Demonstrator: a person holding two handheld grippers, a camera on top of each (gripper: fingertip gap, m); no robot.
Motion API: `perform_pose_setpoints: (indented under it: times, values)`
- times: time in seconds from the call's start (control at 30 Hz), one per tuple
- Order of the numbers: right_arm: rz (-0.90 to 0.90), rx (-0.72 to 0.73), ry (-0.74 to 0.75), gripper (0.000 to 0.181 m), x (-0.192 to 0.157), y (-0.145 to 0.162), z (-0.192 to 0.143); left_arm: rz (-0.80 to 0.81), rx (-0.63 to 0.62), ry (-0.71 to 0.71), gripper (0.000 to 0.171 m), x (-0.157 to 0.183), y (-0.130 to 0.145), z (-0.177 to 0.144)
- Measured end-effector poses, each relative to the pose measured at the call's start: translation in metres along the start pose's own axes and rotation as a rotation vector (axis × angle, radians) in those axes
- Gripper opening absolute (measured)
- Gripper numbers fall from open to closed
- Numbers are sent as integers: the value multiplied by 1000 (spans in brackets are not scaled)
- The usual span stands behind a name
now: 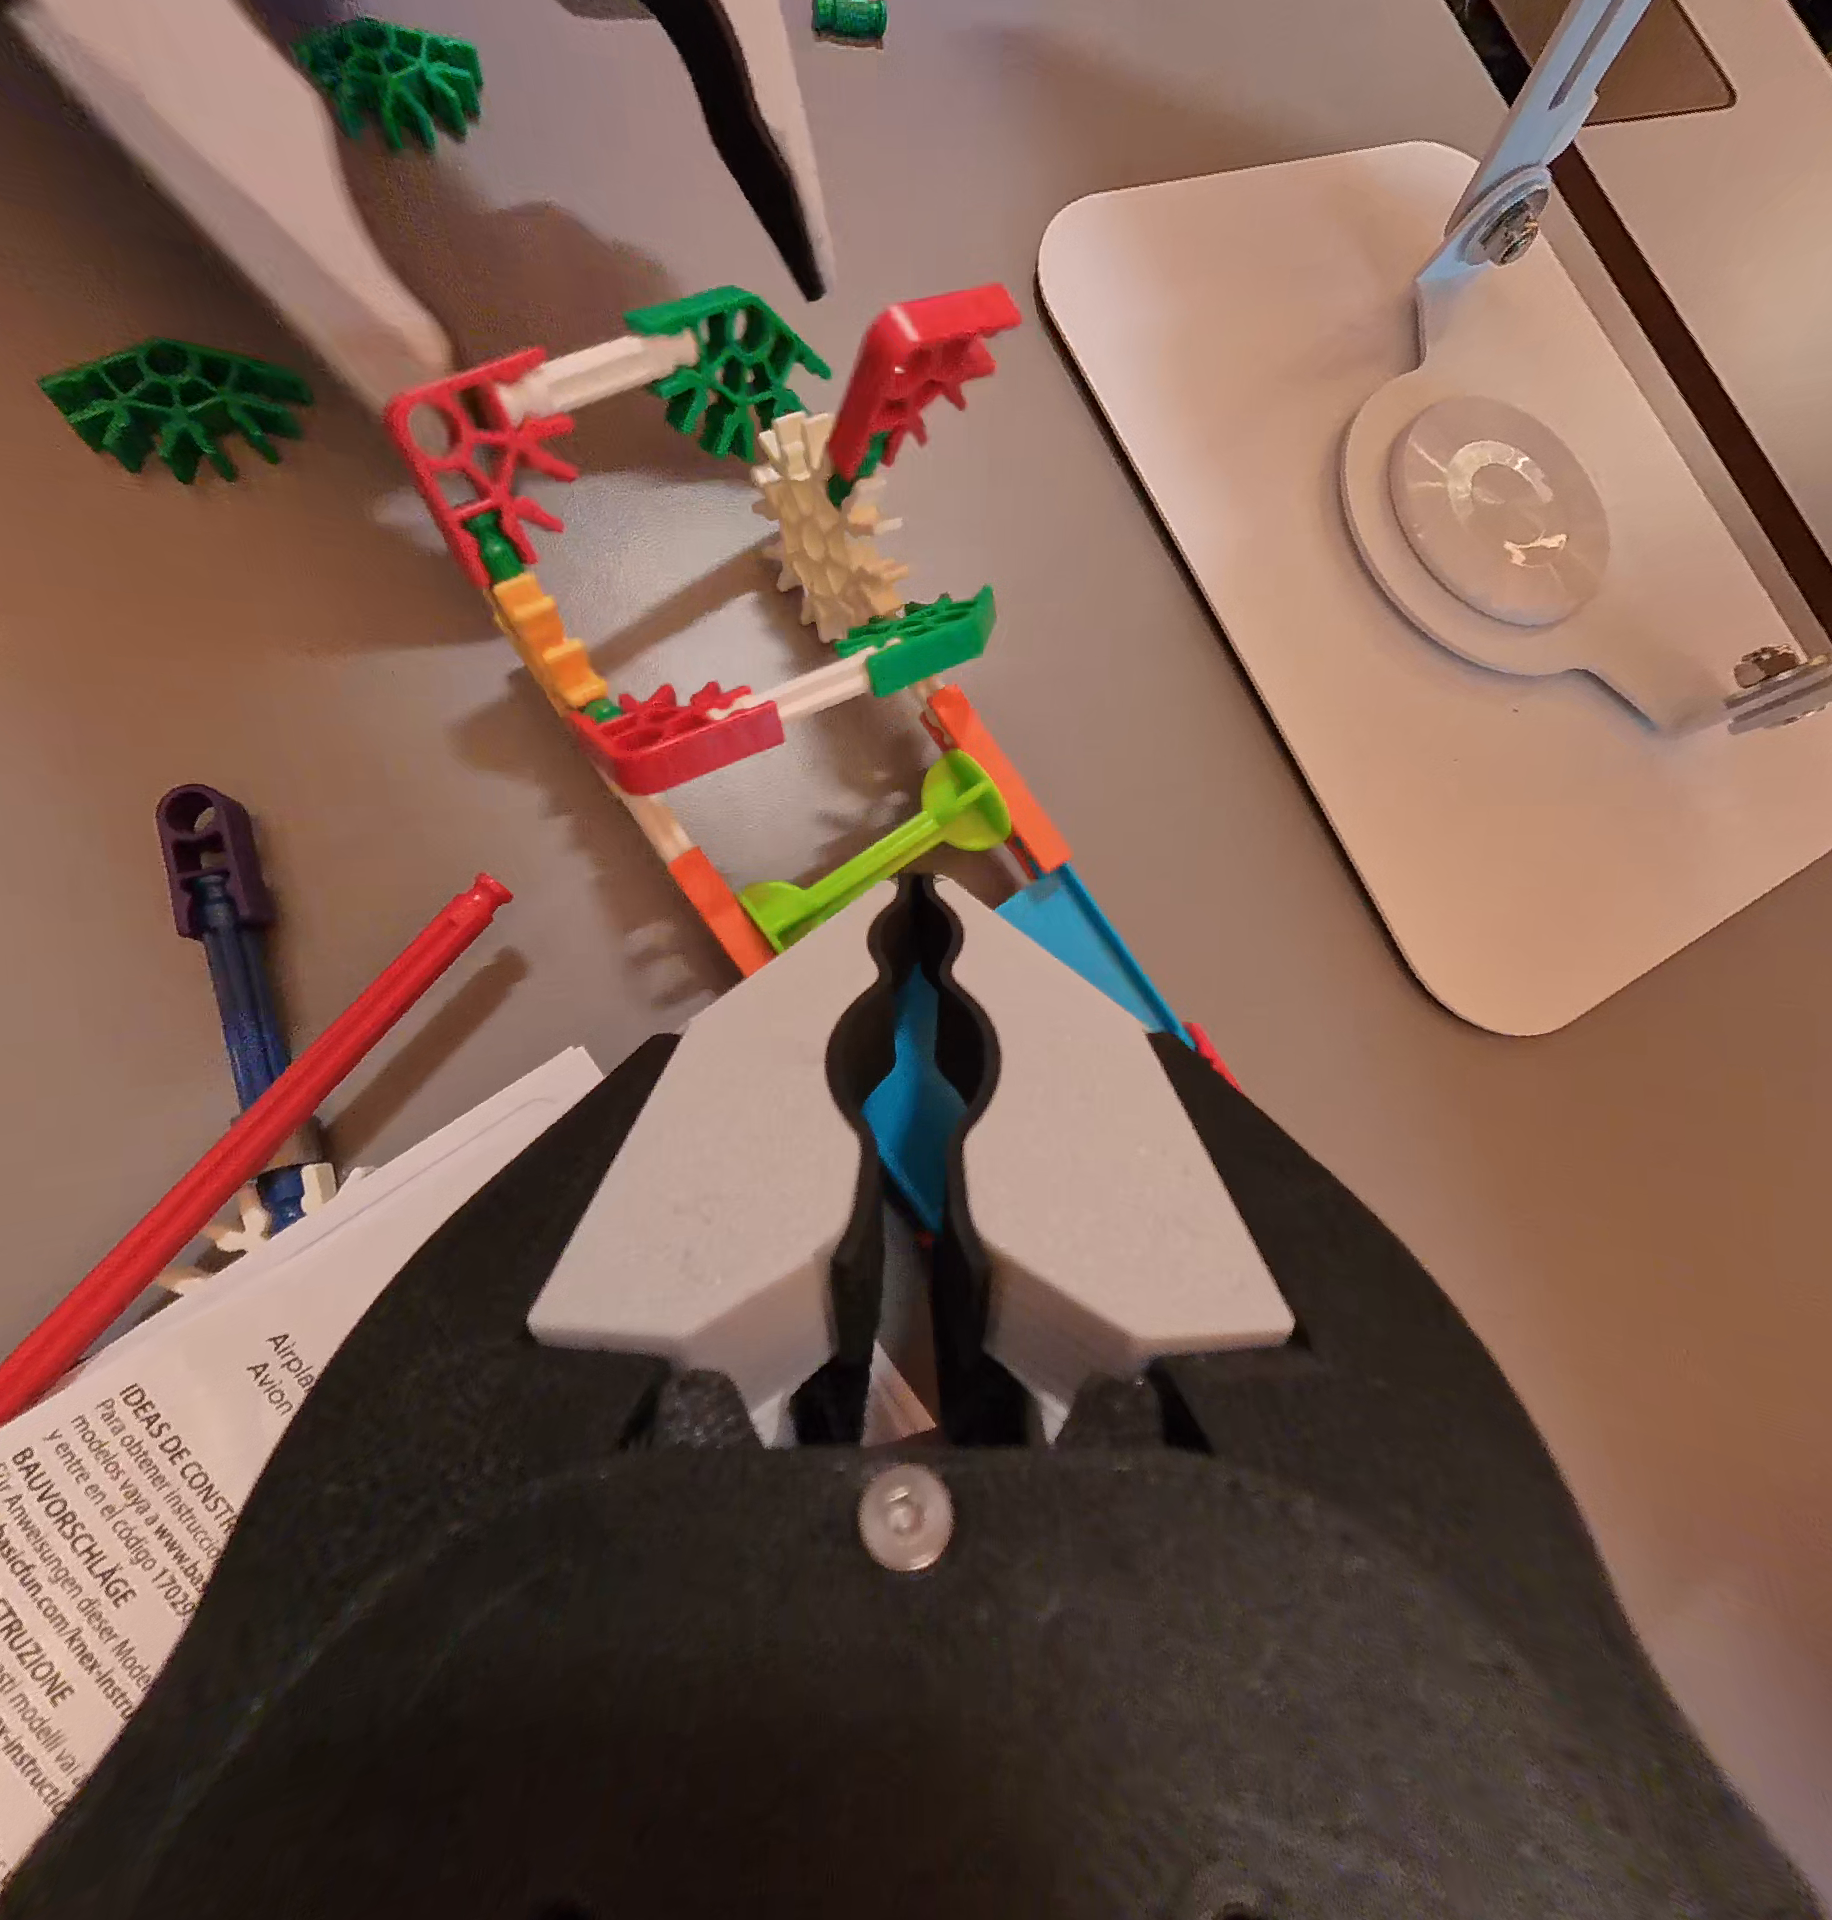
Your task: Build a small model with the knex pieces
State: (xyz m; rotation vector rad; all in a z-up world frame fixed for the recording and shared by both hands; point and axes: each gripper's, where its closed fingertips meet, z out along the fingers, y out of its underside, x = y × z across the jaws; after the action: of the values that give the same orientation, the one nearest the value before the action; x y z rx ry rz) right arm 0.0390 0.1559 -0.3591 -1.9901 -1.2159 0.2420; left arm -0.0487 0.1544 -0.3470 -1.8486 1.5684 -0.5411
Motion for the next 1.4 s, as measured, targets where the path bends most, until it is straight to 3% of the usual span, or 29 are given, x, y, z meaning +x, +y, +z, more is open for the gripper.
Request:
perform_pose_setpoints:
  times: [0.13,0.23,0.43,0.5,1.2,1.4]
  values:
    - [-1,1,1,0,0,0,0,-117,36,113,84,14,-9,2]
    - [-2,1,2,0,0,0,0,-138,31,96,81,14,-11,9]
    - [1,2,0,0,0,0,0,-127,65,32,58,6,-17,11]
    - [0,2,0,0,0,0,0,-110,80,-2,50,1,-19,11]
    - [0,1,4,0,0,0,0,379,92,-269,53,-10,-23,11]
    - [1,0,2,0,1,0,-2,298,56,-257,59,-18,-16,9]
